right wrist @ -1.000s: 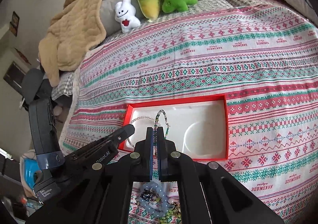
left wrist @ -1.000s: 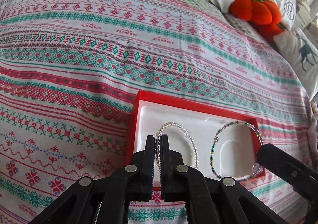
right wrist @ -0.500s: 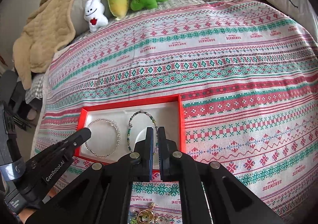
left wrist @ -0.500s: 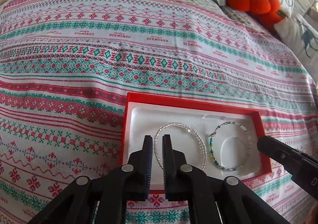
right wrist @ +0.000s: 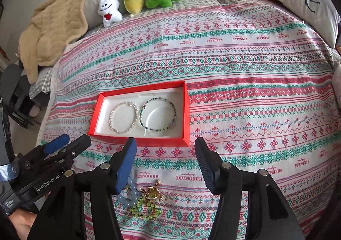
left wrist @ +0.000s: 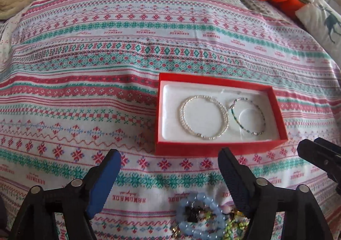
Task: Organize jewelry
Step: 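Grasp the light blue bead bracelet with the left tool while the right grasps the green leaf bracelet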
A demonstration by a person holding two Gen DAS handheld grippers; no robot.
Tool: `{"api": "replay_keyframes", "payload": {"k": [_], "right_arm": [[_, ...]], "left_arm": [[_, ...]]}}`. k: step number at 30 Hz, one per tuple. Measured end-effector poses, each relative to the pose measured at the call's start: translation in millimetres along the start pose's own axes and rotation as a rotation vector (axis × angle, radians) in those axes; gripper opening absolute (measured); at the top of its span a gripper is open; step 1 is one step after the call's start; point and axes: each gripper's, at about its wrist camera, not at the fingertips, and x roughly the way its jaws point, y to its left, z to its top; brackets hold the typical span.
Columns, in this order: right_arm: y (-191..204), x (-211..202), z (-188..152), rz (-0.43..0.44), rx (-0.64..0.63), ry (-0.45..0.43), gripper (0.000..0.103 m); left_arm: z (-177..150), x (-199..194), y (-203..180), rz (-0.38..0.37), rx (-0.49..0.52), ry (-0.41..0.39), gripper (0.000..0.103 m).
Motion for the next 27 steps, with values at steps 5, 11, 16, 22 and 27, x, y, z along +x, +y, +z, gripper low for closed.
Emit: {"api": "replay_keyframes", "payload": {"k": [5,11,16,22,27], "right_arm": [[-3,-5,-21,-0.013,-0.005,0.036,0.068],[-3,-2,-44,-0.045,-0.027,0.096,0.071],[-5,3,-59,-0.055,-0.024,0.143,0.071],[-6,15,-70,-0.058,-0.02,0.198,0.071],[-4,26,-74,-0.049,-0.011,0.241,0.071]], "left_arm": [[-19,-3,7,-0.007,-0.013,0.063,0.089],[-37,-3,13,-0.027,-0.017,0.119,0.089],[-50,3,17,-0.045,-0.029,0.176,0.089],[-59,13,16,-0.053,-0.018,0.225,0.089],[-61,21,13,-0.095,-0.034,0.247,0.082]]}}
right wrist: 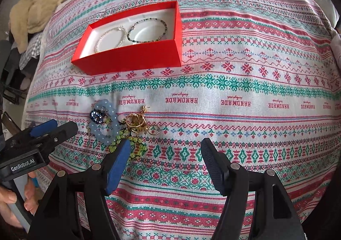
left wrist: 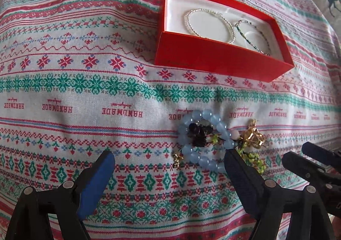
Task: Organize jewelry
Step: 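Grasp the light blue bead bracelet with the left tool while the right grasps the green leaf bracelet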
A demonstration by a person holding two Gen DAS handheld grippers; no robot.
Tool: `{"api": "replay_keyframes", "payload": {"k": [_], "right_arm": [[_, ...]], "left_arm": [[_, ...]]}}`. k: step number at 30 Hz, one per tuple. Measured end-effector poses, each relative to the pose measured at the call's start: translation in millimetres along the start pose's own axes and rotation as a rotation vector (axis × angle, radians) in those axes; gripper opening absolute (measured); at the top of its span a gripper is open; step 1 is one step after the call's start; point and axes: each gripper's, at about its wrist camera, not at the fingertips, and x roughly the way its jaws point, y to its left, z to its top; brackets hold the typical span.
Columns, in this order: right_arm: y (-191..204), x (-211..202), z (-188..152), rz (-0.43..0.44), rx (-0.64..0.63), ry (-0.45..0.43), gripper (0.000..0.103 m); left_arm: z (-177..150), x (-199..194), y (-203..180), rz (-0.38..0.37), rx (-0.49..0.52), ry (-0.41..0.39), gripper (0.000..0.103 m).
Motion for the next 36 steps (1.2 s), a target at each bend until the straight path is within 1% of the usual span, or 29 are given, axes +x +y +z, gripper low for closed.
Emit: {"api": "replay_keyframes", "payload": {"k": [1,2,3,4,5,6,7,9,12,14,18,25,29,36], "right_arm": [[1,0,0,-0.001,-0.002,0.001,0.071],[1,0,0,-0.004,-0.004,0.0,0.071],[2,0,0,-0.005,-0.006,-0.001,0.071],[2,0,0,-0.005,-0.007,-0.002,0.071],[3,0,1,-0.004,-0.007,-0.003,0.071],[3,0,1,-0.003,-0.007,-0.003,0.071],[3,0,1,-0.003,-0.006,-0.004,0.071],[3,1,1,-0.004,-0.006,-0.002,0.071],[4,2,1,-0.004,-0.007,0.001,0.071],[3,2,0,-0.005,-0.008,0.001,0.071],[4,2,0,-0.004,-0.008,0.002,0.071],[4,2,1,-0.006,-0.008,0.003,0.071],[4,4,0,-0.009,-0.01,0.008,0.071],[5,9,0,-0.017,-0.02,0.025,0.071]], "left_arm": [[0,3,-1,-0.014,-0.001,0.009,0.079],[0,6,-3,-0.027,-0.005,0.018,0.072],[0,9,-4,-0.036,-0.01,0.027,0.062],[0,11,-5,-0.041,-0.015,0.033,0.056],[0,13,-6,-0.044,-0.019,0.037,0.048],[1,14,-7,-0.046,-0.019,0.037,0.043],[1,15,-9,-0.049,-0.018,0.036,0.04],[3,17,-11,-0.051,-0.016,0.036,0.028],[5,21,-13,-0.055,-0.014,0.042,0.018],[6,26,-17,-0.04,-0.007,0.046,0.013],[8,34,-19,-0.012,0.005,0.052,0.007],[20,44,-22,-0.002,-0.012,0.051,0.007],[26,53,-23,-0.007,-0.032,0.052,0.009],[30,52,-30,0.006,-0.017,0.021,0.008]]}}
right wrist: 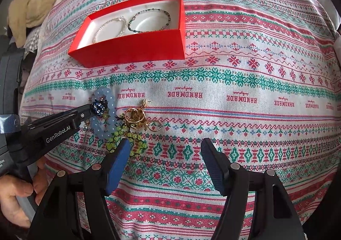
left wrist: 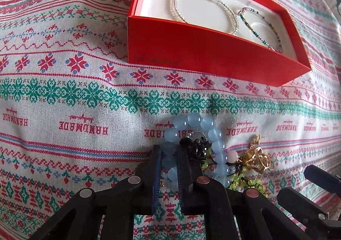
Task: Organize jewelry
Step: 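Grasp the light blue bead bracelet with the left tool while the right grasps the green leaf bracelet, then carry both bracelets into the red box and open both tools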
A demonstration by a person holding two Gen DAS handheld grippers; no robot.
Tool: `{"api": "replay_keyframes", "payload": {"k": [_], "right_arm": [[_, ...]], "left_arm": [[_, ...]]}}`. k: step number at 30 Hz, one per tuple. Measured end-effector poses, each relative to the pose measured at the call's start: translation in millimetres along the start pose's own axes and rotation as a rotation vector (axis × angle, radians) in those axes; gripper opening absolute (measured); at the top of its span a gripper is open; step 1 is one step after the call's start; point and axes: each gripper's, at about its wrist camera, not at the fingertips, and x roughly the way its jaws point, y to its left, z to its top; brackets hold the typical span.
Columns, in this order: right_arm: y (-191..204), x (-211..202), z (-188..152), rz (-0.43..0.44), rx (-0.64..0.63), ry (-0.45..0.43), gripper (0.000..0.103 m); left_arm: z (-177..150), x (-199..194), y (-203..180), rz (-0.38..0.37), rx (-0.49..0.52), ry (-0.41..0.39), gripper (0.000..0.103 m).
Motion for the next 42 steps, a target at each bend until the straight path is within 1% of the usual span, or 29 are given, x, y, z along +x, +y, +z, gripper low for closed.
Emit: {"api": "replay_keyframes", "payload": {"k": [5,10,15,18,19,20,22,24,25,26,27,29,34,42], "right_arm": [[3,4,1,0.023,0.005,0.018,0.071],[12,17,2,0.04,0.012,0.053,0.071],[11,25,3,0.036,0.055,0.065,0.068],[11,29,5,0.024,0.067,0.057,0.062],[11,29,4,0.016,0.063,0.053,0.056],[12,29,4,0.01,0.054,0.049,0.052],[17,31,5,-0.01,0.022,0.045,0.047],[24,34,5,-0.015,-0.022,0.042,0.039],[25,35,4,-0.007,-0.032,0.048,0.028],[25,38,4,0.004,-0.036,0.061,0.013],[25,40,4,0.013,-0.036,0.07,0.01],[23,39,4,0.028,-0.032,0.069,0.008],[17,23,2,0.097,-0.012,0.048,0.007],[19,-14,2,0.189,-0.011,-0.035,0.006]], "left_arm": [[-2,-20,0,-0.028,0.009,-0.048,0.008],[-5,-43,3,-0.056,0.023,-0.094,0.008],[-11,-57,9,-0.079,0.028,-0.112,0.008],[-15,-62,14,-0.083,0.03,-0.114,0.008],[-15,-63,15,-0.083,0.03,-0.115,0.008],[-16,-64,16,-0.082,0.031,-0.116,0.008],[-19,-69,20,-0.079,0.032,-0.123,0.008],[-20,-72,21,-0.077,0.032,-0.13,0.008],[-20,-74,22,-0.078,0.031,-0.133,0.008],[-20,-75,23,-0.081,0.032,-0.134,0.008],[-21,-76,23,-0.083,0.031,-0.136,0.008],[-22,-80,23,-0.088,0.031,-0.139,0.008],[-23,-95,21,-0.104,0.052,-0.165,0.008],[-28,-112,17,-0.118,0.064,-0.201,0.008]]}}
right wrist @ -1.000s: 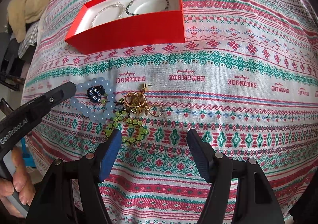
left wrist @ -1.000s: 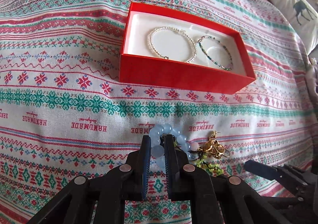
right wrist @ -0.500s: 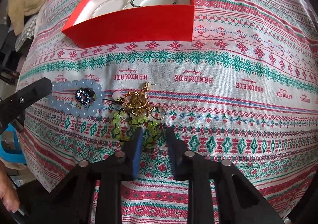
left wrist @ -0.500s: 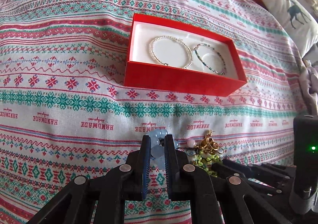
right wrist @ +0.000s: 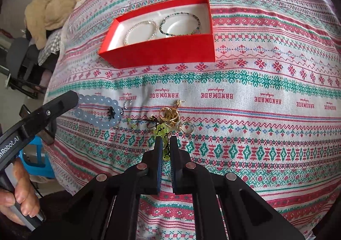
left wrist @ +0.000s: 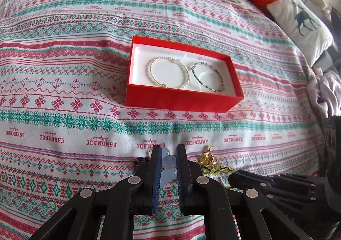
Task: Organize jewelry
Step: 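Carry both bracelets into the red box and open both tools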
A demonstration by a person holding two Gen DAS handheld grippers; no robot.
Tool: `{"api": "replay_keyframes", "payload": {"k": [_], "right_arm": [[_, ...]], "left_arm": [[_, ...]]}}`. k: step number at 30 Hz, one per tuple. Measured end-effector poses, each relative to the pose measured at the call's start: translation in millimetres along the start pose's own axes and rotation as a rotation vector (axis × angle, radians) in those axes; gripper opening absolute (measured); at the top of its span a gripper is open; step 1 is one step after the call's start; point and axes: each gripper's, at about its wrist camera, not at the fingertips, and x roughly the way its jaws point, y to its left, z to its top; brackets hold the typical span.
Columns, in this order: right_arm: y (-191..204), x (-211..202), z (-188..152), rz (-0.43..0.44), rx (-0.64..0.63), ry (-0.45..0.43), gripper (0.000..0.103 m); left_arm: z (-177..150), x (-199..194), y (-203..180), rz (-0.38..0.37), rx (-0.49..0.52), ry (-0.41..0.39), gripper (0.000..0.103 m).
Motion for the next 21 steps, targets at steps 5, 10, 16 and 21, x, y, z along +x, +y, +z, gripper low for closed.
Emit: {"api": "replay_keyframes", "payload": {"k": [5,10,16,21], "right_arm": [[8,-23,1,0.037,-0.003,-0.053,0.006],[6,-42,7,0.085,0.015,-0.09,0.006],[-2,-64,20,0.113,0.042,-0.15,0.006],[-6,-76,33,0.138,0.064,-0.191,0.006]], "left_arm": [[1,-6,-6,-0.004,0.011,-0.014,0.008],[6,-12,-9,-0.004,0.014,-0.034,0.008],[16,-15,-7,-0.014,-0.011,-0.058,0.008],[26,-16,-5,-0.018,-0.051,-0.088,0.008]]}}
